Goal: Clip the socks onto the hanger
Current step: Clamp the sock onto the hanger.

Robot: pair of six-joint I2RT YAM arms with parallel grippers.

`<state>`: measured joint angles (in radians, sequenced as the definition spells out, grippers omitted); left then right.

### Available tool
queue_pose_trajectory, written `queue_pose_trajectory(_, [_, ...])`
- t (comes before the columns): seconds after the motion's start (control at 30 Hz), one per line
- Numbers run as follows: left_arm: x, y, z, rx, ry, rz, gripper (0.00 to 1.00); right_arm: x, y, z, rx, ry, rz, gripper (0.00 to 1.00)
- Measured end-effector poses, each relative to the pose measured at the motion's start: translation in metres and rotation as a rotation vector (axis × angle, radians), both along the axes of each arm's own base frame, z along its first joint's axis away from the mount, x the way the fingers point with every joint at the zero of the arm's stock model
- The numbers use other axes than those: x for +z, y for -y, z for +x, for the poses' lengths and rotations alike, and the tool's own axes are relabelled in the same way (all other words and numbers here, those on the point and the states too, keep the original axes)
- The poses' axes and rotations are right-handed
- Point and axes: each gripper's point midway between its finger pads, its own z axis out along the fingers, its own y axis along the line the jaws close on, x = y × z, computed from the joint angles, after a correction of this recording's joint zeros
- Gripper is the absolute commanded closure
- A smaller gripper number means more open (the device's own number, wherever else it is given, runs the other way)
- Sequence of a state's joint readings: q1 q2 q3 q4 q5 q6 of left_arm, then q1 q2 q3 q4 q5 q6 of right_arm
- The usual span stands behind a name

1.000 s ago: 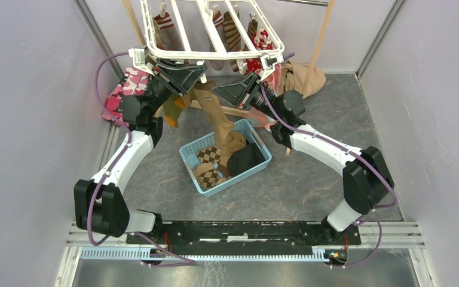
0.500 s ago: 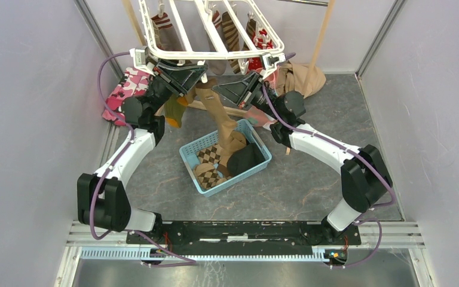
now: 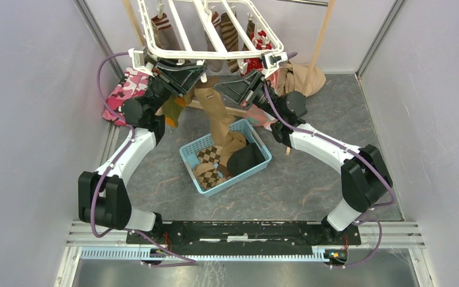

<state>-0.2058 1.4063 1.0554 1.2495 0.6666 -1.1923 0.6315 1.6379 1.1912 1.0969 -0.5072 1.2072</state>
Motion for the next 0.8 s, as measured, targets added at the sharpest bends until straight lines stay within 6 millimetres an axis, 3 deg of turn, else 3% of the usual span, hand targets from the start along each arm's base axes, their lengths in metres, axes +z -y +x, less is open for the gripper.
queue_pose_trajectory(0.3, [-0.002,0.001,0.000,-0.009,0.011,0.011,0.85,0.010,-0.002,0.002,0.006,0.025,0.012,1.00])
queue_pose_trajectory(0.6, [-0.001,0.002,0.001,-0.022,0.013,0.010,0.84,0.007,-0.003,0.005,0.001,0.031,0.002,1.00])
queue_pose_trajectory(0.8, [-0.001,0.003,0.001,-0.035,0.003,0.002,0.71,0.005,0.000,0.010,-0.016,0.034,-0.008,1.00])
